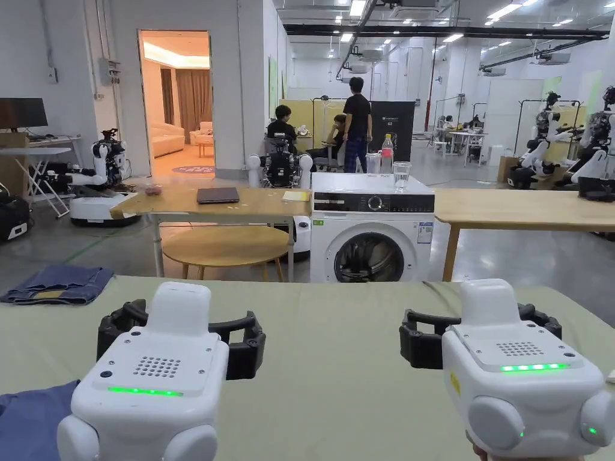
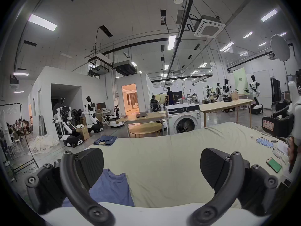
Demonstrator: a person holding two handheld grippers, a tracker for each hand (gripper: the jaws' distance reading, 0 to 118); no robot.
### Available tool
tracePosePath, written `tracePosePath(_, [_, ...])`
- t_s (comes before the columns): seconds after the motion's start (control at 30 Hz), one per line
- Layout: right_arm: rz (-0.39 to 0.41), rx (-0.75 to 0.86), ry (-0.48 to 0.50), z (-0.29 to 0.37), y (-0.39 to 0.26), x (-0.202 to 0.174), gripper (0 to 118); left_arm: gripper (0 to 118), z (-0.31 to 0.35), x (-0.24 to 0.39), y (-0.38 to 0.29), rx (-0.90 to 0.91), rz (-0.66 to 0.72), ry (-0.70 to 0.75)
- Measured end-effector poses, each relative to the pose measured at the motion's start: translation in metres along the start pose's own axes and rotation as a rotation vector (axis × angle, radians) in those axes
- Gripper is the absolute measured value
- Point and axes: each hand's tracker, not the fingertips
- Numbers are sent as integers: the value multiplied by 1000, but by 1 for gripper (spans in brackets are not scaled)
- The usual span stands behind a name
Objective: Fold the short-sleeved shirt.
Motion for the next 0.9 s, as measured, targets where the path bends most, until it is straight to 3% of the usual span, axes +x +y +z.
tracePosePath(0.9, [-13, 7, 15, 7, 1, -8, 118, 116, 6, -15, 3, 14, 57, -34])
